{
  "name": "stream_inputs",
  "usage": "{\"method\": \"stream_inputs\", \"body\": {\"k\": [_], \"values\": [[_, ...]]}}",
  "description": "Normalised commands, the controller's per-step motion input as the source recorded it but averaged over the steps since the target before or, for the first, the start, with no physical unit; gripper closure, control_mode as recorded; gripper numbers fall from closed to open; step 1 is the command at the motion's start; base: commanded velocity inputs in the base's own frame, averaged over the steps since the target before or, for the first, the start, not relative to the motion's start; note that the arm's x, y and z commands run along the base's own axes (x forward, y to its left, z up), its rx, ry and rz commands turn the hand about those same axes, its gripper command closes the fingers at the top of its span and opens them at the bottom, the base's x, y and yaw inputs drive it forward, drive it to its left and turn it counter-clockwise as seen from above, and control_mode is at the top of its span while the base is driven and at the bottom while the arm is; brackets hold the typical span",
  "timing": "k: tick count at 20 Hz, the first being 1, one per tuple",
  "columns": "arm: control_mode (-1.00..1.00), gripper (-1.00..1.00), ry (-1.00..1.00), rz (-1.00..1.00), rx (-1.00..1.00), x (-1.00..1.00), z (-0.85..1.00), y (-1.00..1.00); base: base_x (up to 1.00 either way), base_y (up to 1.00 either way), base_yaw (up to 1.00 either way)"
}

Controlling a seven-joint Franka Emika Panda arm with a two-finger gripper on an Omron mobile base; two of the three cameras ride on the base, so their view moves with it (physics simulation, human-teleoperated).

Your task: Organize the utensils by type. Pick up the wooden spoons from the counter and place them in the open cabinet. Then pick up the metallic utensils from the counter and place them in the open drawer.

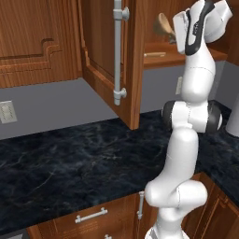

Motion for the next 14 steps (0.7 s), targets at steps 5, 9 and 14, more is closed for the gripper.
{"method": "stream_inputs", "body": {"k": [5, 9, 14], "values": [[-1.00, 1.00, 0.00, 0.00, 0.00, 0.11, -0.22, 0.11, 0.00, 0.00, 0.00], [-1.00, 1.00, 0.00, 0.00, 0.00, 0.08, -0.22, 0.10, 0.00, 0.00, 0.00], [-1.00, -1.00, 0.00, -0.02, 0.00, 0.08, -0.19, 0.12, 0.00, 0.00, 0.00]]}}
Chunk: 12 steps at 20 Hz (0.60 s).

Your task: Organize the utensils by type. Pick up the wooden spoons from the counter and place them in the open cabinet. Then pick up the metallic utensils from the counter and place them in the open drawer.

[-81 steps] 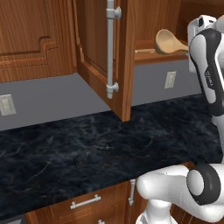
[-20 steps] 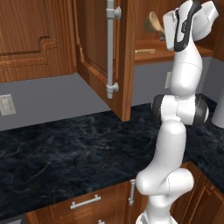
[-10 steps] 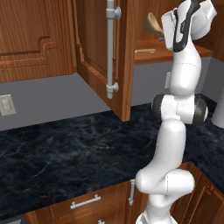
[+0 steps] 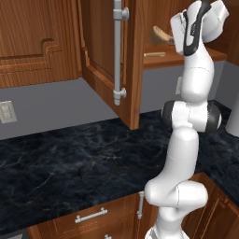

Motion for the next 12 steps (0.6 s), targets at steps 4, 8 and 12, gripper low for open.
{"method": "stream_inputs", "body": {"k": [4, 8, 12], "values": [[-1.00, -1.00, 0.00, -0.03, 0.00, 0.11, -0.24, 0.12, 0.00, 0.00, 0.00], [-1.00, -1.00, 0.00, -0.03, 0.00, 0.08, -0.11, 0.02, 0.00, 0.00, 0.00], [-1.00, -1.00, 0.00, -0.02, 0.01, 0.04, -0.02, 0.00, 0.00, 0.00, 0.00]]}}
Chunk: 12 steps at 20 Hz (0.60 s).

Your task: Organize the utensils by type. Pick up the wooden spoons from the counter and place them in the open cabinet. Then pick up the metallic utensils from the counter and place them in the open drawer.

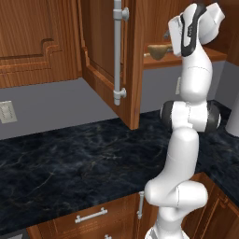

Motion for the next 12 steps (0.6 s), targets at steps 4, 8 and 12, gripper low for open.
{"method": "stream_inputs", "body": {"k": [4, 8, 12], "values": [[-1.00, -1.00, 0.00, 0.00, 0.02, 0.06, 0.00, 0.00, 0.00, 0.00, 0.00], [-1.00, -1.00, 0.00, 0.00, 0.03, 0.07, 0.00, 0.00, 0.00, 0.00, 0.00], [-1.00, -1.00, 0.00, -0.01, 0.05, 0.10, 0.00, 0.00, 0.00, 0.00, 0.00]]}}
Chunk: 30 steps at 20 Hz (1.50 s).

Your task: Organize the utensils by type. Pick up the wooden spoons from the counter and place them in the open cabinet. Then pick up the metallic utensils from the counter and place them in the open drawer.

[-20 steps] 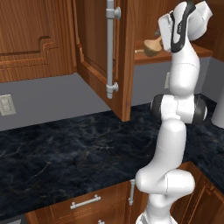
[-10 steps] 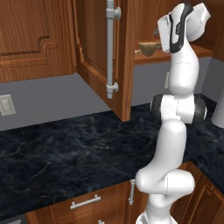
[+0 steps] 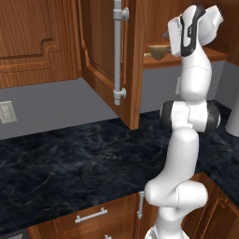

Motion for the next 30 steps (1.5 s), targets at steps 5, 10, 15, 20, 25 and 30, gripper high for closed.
{"method": "stream_inputs", "body": {"k": [5, 10, 15, 20, 25, 30], "values": [[-1.00, -1.00, 0.01, -0.04, 0.04, 0.14, 0.00, 0.02, 0.00, 0.00, 0.00], [-1.00, -1.00, 0.01, -0.03, 0.03, -0.01, 0.00, -0.01, 0.00, 0.00, 0.00], [-1.00, -1.00, 0.00, 0.00, 0.01, -0.31, 0.00, -0.05, 0.00, 0.00, 0.00], [-1.00, -1.00, 0.00, 0.00, 0.00, -0.46, 0.00, -0.19, 0.00, 0.00, 0.00], [-1.00, -1.00, 0.00, 0.00, 0.00, -0.53, 0.00, -0.10, 0.00, 0.00, 0.00], [-1.00, -1.00, -0.01, -0.02, 0.00, -0.74, -0.03, 0.05, 0.00, 0.00, 0.00]]}}
